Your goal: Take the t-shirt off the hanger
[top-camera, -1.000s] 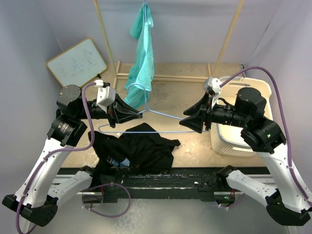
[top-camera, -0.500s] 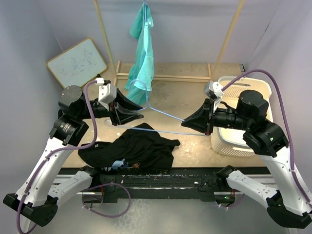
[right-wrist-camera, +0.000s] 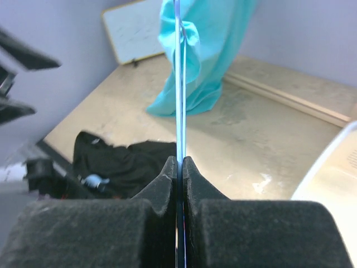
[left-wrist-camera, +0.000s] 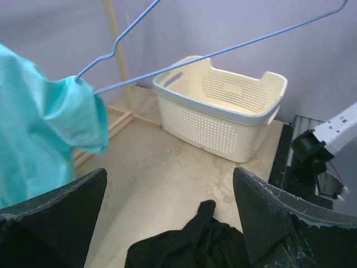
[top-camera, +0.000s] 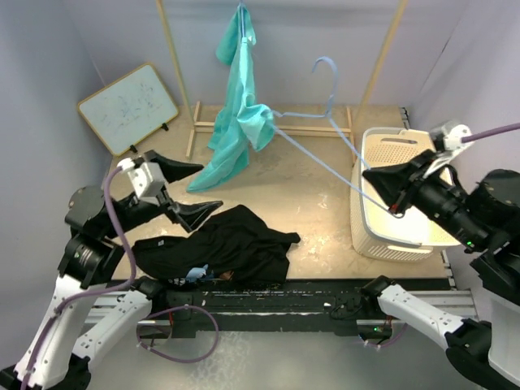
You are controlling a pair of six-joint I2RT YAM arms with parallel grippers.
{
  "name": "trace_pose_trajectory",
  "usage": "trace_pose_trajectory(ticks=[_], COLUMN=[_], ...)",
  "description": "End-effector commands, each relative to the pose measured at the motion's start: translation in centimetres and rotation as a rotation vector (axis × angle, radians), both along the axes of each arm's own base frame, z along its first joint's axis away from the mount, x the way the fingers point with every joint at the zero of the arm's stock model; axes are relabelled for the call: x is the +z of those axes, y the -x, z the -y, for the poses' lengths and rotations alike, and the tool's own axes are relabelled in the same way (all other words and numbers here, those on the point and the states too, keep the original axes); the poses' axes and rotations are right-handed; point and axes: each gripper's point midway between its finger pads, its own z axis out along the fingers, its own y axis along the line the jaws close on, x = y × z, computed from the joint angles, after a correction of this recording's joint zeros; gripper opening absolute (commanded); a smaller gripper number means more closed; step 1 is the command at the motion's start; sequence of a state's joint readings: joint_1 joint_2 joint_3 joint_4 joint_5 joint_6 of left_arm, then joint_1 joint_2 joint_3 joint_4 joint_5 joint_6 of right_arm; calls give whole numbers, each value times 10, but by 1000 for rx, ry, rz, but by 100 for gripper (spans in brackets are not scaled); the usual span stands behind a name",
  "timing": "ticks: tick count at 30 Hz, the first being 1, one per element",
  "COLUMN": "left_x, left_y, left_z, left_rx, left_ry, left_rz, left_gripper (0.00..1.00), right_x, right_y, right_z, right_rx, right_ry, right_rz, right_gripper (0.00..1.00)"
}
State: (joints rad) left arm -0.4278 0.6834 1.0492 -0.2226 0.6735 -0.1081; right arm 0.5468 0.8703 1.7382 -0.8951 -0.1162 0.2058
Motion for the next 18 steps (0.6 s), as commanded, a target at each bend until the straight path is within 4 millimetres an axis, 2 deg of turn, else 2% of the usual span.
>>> trace_pose_trajectory(ticks=[1,5,11,14,18], left_x=[-6,-38,-79,-87,-87], left_y=[-19,-30,-27,-24,-22], left_z=[-29,-48,-62,-66,-72], left_rx=[231,364,437,451,479], left_ry=[15,-1,-31,-28,-24], left_rz=[9,-55,-138,-146,-151], left_gripper=[96,95,94,92,92], right_x=[-2,14,56,67,89], right_y=[-32,-64,-123,-158,-190], right_z=[35,46,39,27,23], right_rx=[-286,-437,-570,-611,-679], right_ry=[16,-2,-38,-24,-32], right_rz=[-57,-7,104,137,215], right_gripper=[0,0,0,0,0])
